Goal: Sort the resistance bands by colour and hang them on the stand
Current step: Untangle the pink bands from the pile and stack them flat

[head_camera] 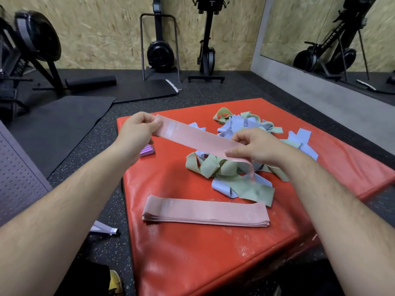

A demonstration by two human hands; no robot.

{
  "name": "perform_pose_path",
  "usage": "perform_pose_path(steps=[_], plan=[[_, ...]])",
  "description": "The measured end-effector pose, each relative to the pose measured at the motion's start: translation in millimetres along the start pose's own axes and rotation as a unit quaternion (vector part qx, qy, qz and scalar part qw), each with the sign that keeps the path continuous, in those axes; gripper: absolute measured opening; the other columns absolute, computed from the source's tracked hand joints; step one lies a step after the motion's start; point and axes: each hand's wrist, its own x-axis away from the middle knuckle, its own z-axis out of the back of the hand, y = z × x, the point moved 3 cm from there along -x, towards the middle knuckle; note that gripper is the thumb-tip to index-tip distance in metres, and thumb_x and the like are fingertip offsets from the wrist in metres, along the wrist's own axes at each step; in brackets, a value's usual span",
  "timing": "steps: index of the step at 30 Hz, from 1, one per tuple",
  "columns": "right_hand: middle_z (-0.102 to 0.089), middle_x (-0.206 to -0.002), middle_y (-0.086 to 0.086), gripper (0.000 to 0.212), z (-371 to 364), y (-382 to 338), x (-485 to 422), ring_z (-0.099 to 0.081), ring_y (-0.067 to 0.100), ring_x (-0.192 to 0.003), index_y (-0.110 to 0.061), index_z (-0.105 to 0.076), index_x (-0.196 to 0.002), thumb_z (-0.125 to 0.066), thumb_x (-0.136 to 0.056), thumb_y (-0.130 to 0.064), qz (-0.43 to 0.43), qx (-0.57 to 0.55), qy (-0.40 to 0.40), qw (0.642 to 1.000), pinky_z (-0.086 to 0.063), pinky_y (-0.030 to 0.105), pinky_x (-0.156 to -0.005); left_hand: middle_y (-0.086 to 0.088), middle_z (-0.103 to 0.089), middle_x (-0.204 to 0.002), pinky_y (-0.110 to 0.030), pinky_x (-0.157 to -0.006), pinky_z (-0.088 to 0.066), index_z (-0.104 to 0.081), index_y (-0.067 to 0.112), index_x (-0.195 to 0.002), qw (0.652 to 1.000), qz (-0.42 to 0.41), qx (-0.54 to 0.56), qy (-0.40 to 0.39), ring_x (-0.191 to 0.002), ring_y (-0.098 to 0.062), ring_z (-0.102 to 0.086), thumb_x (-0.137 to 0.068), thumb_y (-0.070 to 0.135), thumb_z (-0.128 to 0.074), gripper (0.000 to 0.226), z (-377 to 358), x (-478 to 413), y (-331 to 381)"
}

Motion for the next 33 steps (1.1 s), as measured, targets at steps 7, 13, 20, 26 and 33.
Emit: perform_pose_path(steps=[7,13,20,26,33], plan=[[-0.073,-0.086,-0.002,0.007,17.4,32.0,30.8,-0.063,0.006,-0.074,-0.023,-0.074,-0.089,-0.078,-0.086,-0.028,-0.042,0.056,-0.016,0.997,-0.047,0.024,-0.070,-0.002,-0.065,-0.080,-0.023,-0.057,-0.046,-0.063,0.012,-0.086,0.999,0.036,-0.016,-0.012,-0.066,-0.011,-0.061,-0.094,0.019,-0.067,0.011,20.2,16.3,-22.3],[-0.070,-0.086,0.007,0.008,16.6,60.5,56.5,-0.064,0.016,-0.075,-0.011,-0.073,-0.096,-0.074,-0.088,-0.008,-0.104,-0.062,-0.050,0.991,-0.051,0.031,-0.071,-0.002,-0.063,-0.068,-0.025,-0.057,-0.040,-0.061,0.015,-0.080,0.991,0.075,-0.083,-0.070,-0.064,-0.014,-0.057,-0.092,0.015,-0.067,0.013,32.4,42.9,-37.3],[-0.063,-0.076,0.004,0.015,-13.0,72.6,80.4,-0.056,0.011,-0.062,-0.012,-0.071,-0.099,-0.075,-0.087,-0.006,-0.118,0.016,-0.077,0.990,-0.046,0.024,-0.061,-0.007,-0.063,-0.069,-0.021,-0.051,-0.046,-0.062,0.008,-0.085,0.965,0.116,-0.183,-0.147,-0.058,-0.012,-0.055,-0.092,0.009,-0.067,0.009,30.4,74.5,-67.3],[-0.059,-0.076,0.002,0.023,-29.8,78.7,88.1,-0.053,0.012,-0.060,-0.015,-0.068,-0.104,-0.080,-0.084,-0.015,-0.121,0.093,-0.073,0.986,-0.042,0.025,-0.060,-0.011,-0.061,-0.072,-0.028,-0.057,-0.047,-0.061,0.006,-0.084,0.948,0.137,-0.243,-0.155,-0.057,-0.021,-0.053,-0.089,0.006,-0.069,0.009,28.4,86.3,-93.5],[-0.054,-0.076,-0.006,0.029,-41.8,76.1,88.4,-0.052,0.011,-0.067,-0.023,-0.062,-0.099,-0.082,-0.078,-0.021,-0.095,0.158,-0.047,0.982,-0.039,0.028,-0.060,-0.010,-0.065,-0.078,-0.024,-0.052,-0.049,-0.063,0.004,-0.091,0.940,0.108,-0.292,-0.141,-0.055,-0.020,-0.055,-0.090,0.010,-0.069,0.009,26.9,93.2,-96.0]])
